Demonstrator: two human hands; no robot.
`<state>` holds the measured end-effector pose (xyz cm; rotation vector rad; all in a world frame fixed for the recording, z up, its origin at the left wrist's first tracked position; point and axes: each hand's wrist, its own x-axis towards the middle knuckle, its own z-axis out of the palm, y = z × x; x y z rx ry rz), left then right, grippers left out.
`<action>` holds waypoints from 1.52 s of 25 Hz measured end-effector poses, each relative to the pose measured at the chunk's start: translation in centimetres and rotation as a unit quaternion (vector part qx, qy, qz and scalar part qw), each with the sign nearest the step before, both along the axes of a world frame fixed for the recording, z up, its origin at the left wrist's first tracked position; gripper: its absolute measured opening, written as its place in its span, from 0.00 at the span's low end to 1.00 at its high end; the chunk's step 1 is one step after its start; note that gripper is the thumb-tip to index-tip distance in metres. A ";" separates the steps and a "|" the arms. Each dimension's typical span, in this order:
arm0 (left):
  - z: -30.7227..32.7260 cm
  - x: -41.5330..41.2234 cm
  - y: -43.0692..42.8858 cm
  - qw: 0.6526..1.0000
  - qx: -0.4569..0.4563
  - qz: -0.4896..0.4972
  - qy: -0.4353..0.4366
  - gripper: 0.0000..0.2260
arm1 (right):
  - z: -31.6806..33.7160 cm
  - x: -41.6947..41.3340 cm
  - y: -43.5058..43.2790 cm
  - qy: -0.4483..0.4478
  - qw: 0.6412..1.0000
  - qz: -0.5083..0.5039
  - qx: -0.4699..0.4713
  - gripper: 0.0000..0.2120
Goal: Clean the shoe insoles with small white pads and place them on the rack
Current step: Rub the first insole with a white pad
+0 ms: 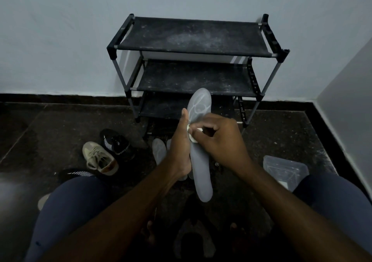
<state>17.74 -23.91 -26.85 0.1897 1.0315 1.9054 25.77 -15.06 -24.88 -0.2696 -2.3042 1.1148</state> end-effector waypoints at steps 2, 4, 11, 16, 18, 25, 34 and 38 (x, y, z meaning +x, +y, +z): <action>-0.3 -0.1 0.0 1.000 -0.005 -0.002 0.006 0.32 | -0.1 0.2 0.1 -0.010 1.000 0.012 0.002 0.05; -0.4 0.0 0.1 1.000 0.010 -0.003 0.009 0.31 | -0.3 0.0 0.8 -0.005 1.000 -0.017 -0.003 0.05; -0.5 0.0 0.1 1.000 0.010 0.000 0.001 0.33 | -0.1 0.1 0.4 -0.003 1.000 0.008 -0.006 0.05; -0.4 0.1 0.2 1.000 0.009 -0.009 0.002 0.32 | 0.1 -0.3 0.7 0.011 0.999 -0.029 -0.017 0.04; -0.5 0.0 0.1 1.000 0.003 -0.013 0.003 0.33 | 0.1 -0.1 0.3 0.001 1.000 0.001 -0.011 0.04; -0.3 0.4 0.2 1.000 0.002 -0.015 0.009 0.30 | 0.3 -0.3 0.9 0.010 0.999 -0.030 -0.016 0.04; -0.2 0.1 0.2 0.999 -0.009 -0.020 0.025 0.30 | 0.3 -0.2 1.1 0.005 0.999 -0.032 -0.010 0.04; -0.5 -0.3 0.0 1.000 0.004 -0.020 0.002 0.33 | 0.0 0.5 0.7 -0.020 1.000 0.006 0.002 0.04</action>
